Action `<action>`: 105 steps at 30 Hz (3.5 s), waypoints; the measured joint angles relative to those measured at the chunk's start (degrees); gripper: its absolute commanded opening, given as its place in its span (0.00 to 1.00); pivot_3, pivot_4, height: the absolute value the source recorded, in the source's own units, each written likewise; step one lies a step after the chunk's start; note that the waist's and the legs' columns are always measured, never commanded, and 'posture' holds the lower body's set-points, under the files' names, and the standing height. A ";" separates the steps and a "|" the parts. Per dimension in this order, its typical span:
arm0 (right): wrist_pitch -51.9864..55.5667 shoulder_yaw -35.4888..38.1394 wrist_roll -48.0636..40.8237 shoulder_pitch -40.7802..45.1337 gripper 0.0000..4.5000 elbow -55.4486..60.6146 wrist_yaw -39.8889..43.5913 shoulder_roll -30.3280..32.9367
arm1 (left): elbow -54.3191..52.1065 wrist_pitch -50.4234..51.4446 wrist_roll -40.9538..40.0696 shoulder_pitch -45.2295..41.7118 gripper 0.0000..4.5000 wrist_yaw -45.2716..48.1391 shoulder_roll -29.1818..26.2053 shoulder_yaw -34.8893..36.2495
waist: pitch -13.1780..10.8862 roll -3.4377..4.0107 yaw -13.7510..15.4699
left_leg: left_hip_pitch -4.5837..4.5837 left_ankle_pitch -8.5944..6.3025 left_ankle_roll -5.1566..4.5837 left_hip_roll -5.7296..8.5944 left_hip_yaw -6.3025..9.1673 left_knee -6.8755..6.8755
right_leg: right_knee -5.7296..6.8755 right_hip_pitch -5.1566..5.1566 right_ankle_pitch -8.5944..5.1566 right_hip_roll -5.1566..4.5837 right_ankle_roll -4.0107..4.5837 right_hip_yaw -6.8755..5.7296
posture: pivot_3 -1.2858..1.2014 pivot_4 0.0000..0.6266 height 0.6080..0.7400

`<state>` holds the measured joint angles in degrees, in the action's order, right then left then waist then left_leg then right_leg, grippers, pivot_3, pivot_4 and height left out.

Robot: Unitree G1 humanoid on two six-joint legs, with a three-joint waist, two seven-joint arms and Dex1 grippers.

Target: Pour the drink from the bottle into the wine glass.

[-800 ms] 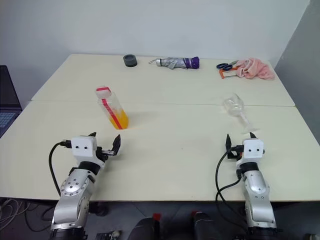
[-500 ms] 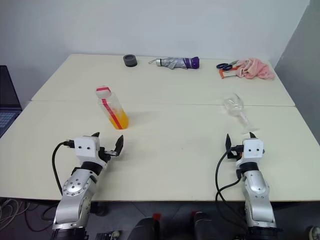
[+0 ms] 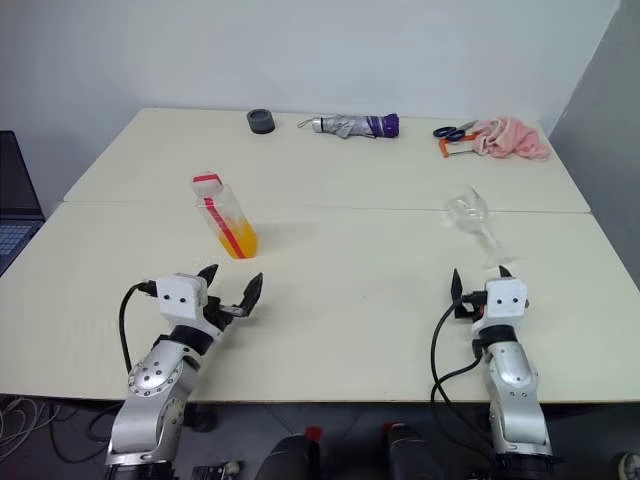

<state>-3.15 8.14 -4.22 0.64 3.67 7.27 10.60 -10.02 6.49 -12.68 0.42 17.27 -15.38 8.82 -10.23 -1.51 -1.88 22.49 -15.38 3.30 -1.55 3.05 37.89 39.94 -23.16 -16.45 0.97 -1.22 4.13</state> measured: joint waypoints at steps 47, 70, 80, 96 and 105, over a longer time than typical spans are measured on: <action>22.31 -16.20 -20.22 11.92 1.00 17.32 38.79 17.17 | 14.94 9.00 5.85 -25.80 0.99 -9.26 -2.62 2.19 | -0.02 -0.04 0.13 | 0.15 0.00 0.01 0.04 0.23 0.07 | -0.04 0.02 0.03 0.05 0.02 -0.21 | 0.52 0.24 1.00; 23.73 -16.13 -20.54 14.18 1.00 17.28 38.80 15.01 | 19.31 10.72 6.11 -31.51 0.99 -13.22 -0.03 1.84 | -0.02 -0.04 0.12 | 0.19 0.01 0.01 0.03 0.29 0.08 | -0.03 0.01 0.04 -0.02 0.02 -0.26 | 0.52 0.24 1.00; 23.73 -16.20 -21.73 16.72 1.00 17.28 38.94 13.96 | 19.80 11.77 6.16 -32.32 0.99 -13.53 -0.03 1.76 | -0.02 -0.04 0.13 | 0.21 0.01 0.01 0.03 0.32 0.08 | -0.02 0.00 0.04 -0.03 0.02 -0.30 | 0.52 0.24 1.00; 23.69 -16.32 -21.55 16.99 1.00 16.53 38.94 13.70 | 19.81 12.37 6.41 -33.42 0.64 -14.09 -0.05 1.62 | -0.02 -0.04 0.13 | 0.22 0.01 0.01 0.04 0.34 0.08 | -0.02 0.00 0.04 -0.04 0.02 -0.32 | 0.52 0.24 1.00; 23.66 -16.33 -21.36 16.96 1.00 16.33 38.97 13.71 | 19.89 12.02 7.48 -33.59 0.40 -13.98 -0.14 1.14 | -0.02 -0.04 0.13 | 0.22 0.01 0.01 0.03 0.34 0.08 | -0.02 0.00 0.04 -0.04 0.02 -0.32 | 0.52 0.24 1.00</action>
<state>20.52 -8.18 -25.58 17.60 20.01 46.24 24.31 9.87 18.51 -5.20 -33.17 3.29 -15.53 9.96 -10.25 -1.55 -1.75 22.71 -15.37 3.31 -1.52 3.39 37.97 39.92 -23.16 -16.41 0.93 -1.20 3.80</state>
